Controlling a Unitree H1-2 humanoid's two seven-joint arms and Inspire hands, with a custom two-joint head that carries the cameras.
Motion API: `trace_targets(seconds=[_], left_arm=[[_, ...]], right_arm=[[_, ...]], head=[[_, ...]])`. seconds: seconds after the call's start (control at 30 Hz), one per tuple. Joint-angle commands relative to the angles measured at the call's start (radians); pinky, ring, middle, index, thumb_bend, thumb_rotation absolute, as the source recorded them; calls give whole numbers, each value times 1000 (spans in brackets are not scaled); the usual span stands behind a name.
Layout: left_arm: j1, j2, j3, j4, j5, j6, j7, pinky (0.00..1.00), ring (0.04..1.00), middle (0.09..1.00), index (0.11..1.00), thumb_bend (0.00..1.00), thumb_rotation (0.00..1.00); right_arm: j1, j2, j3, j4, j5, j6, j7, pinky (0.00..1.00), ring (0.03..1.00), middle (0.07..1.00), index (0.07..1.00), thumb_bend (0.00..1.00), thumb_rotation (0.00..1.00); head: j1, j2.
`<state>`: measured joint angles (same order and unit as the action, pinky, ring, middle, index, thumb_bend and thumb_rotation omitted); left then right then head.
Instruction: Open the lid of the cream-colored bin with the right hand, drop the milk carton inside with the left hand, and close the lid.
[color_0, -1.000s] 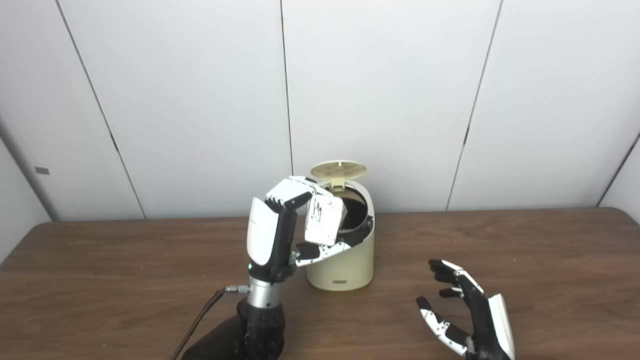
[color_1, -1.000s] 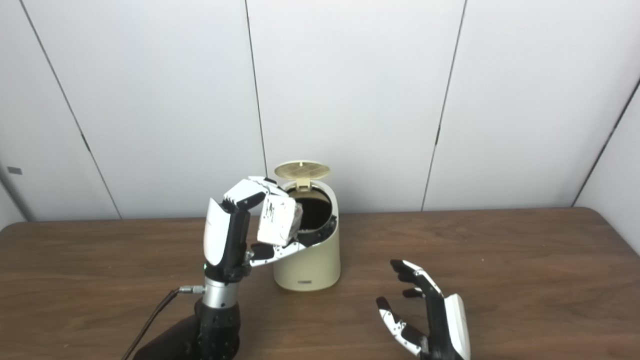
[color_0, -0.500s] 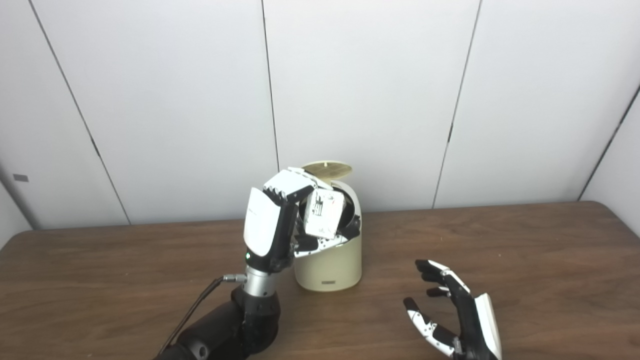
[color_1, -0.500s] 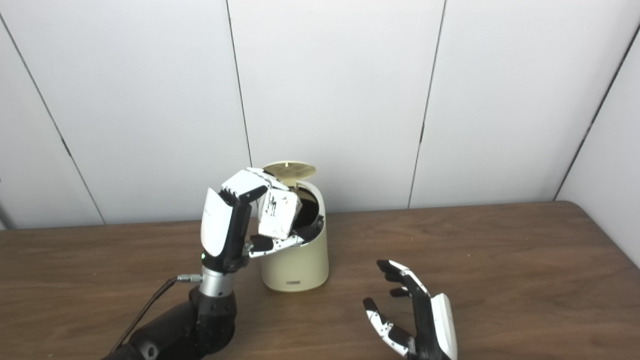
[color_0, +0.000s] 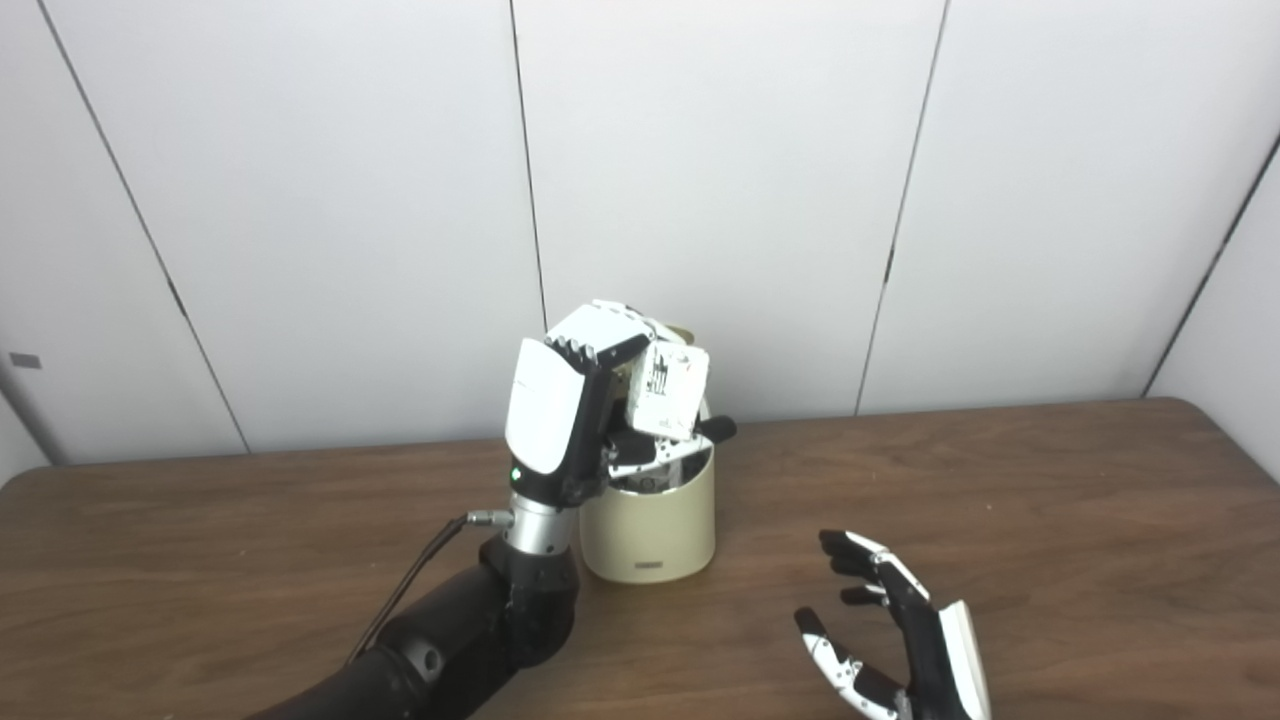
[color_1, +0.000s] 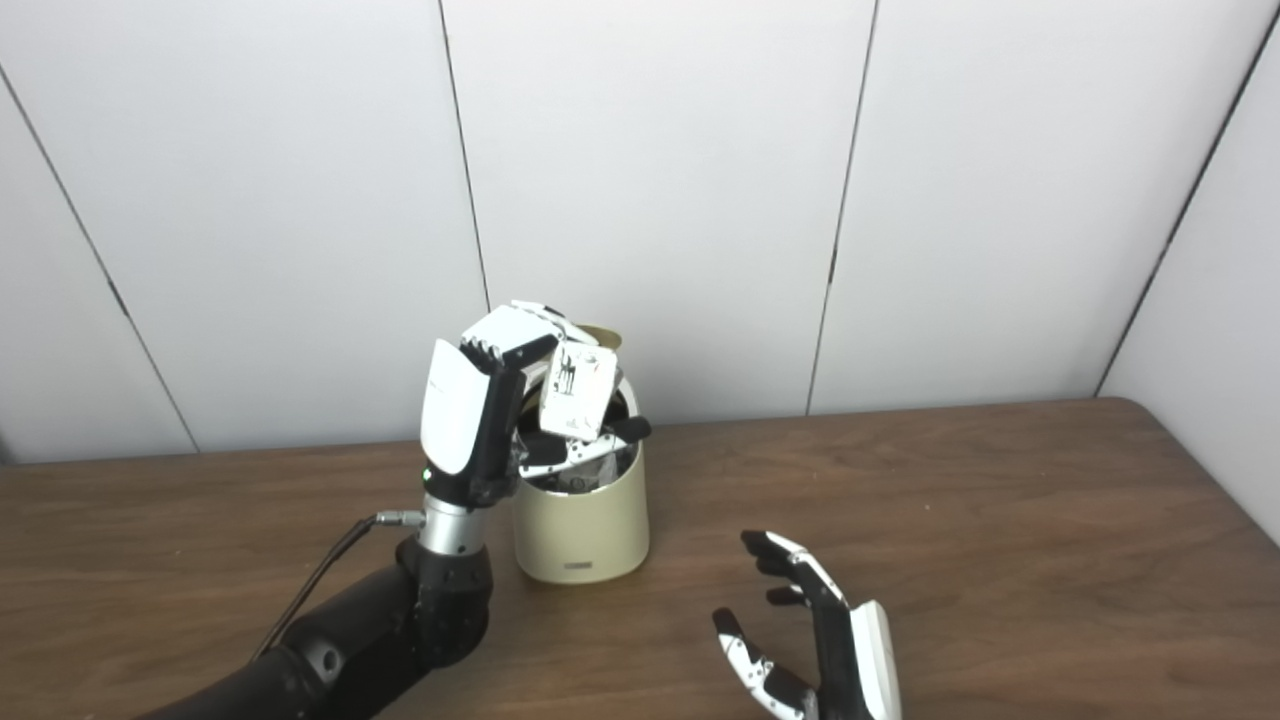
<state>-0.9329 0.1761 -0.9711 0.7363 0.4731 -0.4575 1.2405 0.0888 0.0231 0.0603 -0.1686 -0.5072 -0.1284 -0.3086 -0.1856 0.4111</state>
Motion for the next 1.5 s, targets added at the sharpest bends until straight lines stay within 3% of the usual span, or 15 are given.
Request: trace_targets(seconds=[0.0,0.5,1.1,1.47], left_arm=[[-73,2,9,-4,3,-12,29,598,524,466,455,502,0],[-56,-16,-37,19,-45,-12,23,594,527,475,445,501,0],[-28,5,-50,14,-20,-12,29,578,528,469,450,501,0],[-35,32,-31,-15,15,-12,29,629,537,461,456,500,0]], right_arm=[[15,3,3,-27,-7,-18,-2,617,730,747,739,159,42],[65,12,-4,-110,2,13,31,615,729,744,725,151,97],[58,-1,-10,-89,8,-19,26,603,720,738,718,149,131],[48,-3,-13,-69,13,-18,28,614,724,740,723,156,128]], head=[[-1,3],[22,49],[34,49],[41,32]])
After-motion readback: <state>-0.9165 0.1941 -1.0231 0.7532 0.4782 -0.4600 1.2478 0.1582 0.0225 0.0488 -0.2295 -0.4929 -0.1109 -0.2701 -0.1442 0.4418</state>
